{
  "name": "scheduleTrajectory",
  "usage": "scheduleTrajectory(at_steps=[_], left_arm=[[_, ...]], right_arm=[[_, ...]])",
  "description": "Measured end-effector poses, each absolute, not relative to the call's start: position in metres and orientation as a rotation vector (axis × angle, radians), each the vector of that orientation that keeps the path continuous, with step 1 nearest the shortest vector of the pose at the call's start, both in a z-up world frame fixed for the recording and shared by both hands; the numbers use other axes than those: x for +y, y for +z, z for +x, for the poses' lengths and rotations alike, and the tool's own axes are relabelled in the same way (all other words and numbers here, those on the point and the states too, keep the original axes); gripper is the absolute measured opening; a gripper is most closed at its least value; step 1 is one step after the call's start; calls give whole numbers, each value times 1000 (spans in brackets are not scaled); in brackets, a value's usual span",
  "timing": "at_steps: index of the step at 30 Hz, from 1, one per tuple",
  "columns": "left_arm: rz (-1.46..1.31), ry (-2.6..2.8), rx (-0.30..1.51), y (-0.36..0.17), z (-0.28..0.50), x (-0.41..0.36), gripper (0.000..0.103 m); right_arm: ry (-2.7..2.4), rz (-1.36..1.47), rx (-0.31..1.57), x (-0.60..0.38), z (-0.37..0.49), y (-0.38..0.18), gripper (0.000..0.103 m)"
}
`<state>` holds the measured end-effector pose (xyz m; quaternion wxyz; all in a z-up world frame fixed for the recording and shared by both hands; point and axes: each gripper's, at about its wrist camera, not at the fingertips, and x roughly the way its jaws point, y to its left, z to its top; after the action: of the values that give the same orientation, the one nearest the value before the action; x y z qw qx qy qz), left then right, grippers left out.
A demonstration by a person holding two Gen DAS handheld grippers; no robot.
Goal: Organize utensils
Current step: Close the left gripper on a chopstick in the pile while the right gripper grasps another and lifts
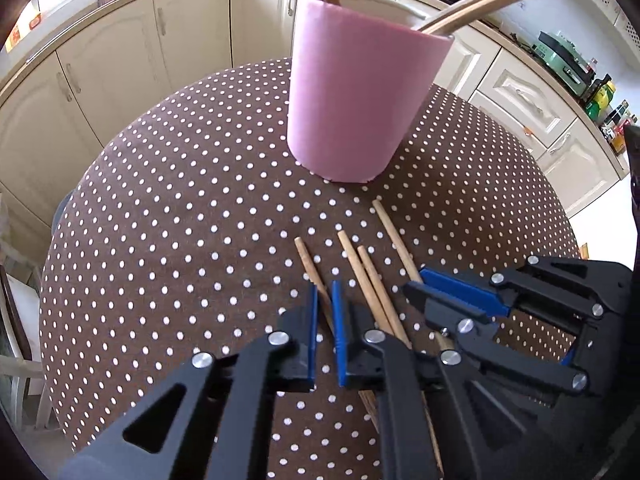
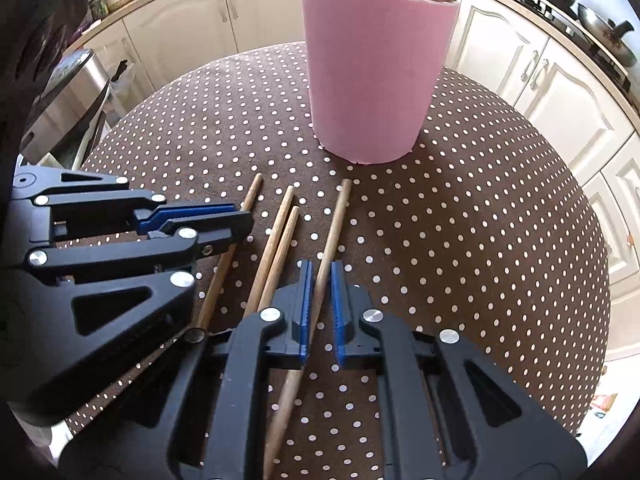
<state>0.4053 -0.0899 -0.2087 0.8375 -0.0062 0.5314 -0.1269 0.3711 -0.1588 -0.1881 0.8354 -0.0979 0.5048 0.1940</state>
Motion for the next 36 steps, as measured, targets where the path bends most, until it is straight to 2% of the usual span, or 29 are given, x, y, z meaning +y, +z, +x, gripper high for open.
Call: scheduleTrajectory(at_steps=[7, 9, 14, 22, 25, 26, 27, 33, 34, 35, 36], left_arm=[[-30, -261, 1126, -207, 393, -81, 7], [-40, -259, 1114, -205, 387, -78, 0], [-43, -272, 1079, -189, 374, -73, 0], [-62, -262, 1165, -191, 374, -72, 1], [-41, -239, 1196, -197, 376, -77, 10], [-36, -232, 1197, -198, 376, -78, 22], [-35, -226, 1197, -199, 377, -79, 28], [27, -194, 1176, -203, 377, -91, 26], [62, -173, 1165, -203, 378, -94, 21], [87, -158, 1150, -203, 377, -96, 11], [85, -160, 1145, -203, 382, -96, 10]], right_arm=[[410, -177, 1059, -158, 360, -187, 6], [413, -170, 1052, -160, 357, -185, 6], [421, -127, 1014, -162, 348, -168, 6], [438, -114, 1035, -164, 342, -165, 6], [436, -107, 1051, -168, 341, -171, 6], [438, -101, 1055, -170, 341, -173, 6], [442, -97, 1058, -172, 341, -174, 6], [444, -89, 1065, -174, 341, -180, 6], [444, -88, 1065, -173, 341, -181, 6], [444, -87, 1065, -172, 342, -181, 6], [444, -86, 1064, -172, 343, -182, 6]])
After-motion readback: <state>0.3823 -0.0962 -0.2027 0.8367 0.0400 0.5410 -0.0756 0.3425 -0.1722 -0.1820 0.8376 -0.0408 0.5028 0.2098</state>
